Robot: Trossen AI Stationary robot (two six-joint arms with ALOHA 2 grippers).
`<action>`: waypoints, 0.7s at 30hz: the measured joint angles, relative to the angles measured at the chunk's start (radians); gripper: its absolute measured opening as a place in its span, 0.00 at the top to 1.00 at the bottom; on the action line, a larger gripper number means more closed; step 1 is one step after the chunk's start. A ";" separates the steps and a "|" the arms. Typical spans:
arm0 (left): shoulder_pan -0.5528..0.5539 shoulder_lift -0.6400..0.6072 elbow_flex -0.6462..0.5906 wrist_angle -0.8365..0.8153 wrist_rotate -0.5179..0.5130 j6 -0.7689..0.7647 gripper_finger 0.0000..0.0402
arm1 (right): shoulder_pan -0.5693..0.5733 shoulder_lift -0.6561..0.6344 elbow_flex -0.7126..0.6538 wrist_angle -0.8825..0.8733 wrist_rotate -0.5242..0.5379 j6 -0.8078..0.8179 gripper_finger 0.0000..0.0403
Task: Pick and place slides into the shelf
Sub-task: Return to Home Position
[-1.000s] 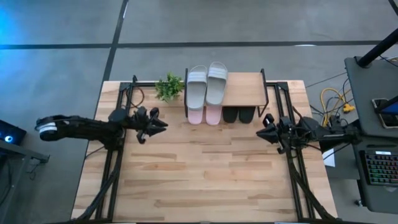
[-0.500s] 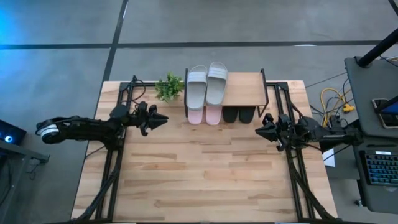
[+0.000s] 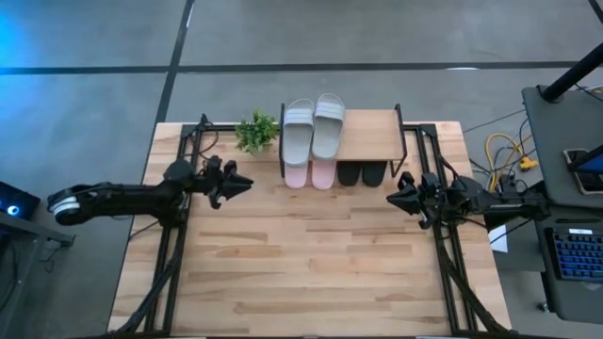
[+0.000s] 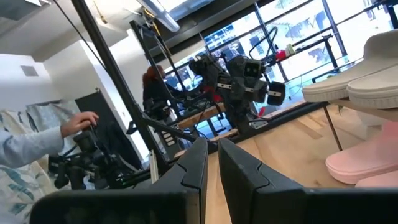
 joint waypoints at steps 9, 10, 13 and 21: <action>-0.066 -0.192 0.000 -0.076 -0.010 0.001 0.76 | 0.000 0.001 0.001 0.001 0.000 0.000 0.92; -0.075 -0.198 0.000 -0.076 -0.010 0.001 0.76 | 0.000 0.001 0.001 0.001 0.000 0.000 0.92; -0.109 -0.212 -0.001 -0.079 -0.010 0.001 0.76 | 0.000 0.001 0.001 0.001 0.000 0.000 0.92; -0.211 -0.266 -0.002 -0.095 0.005 0.020 0.76 | 0.000 0.001 0.001 0.001 0.000 0.000 0.92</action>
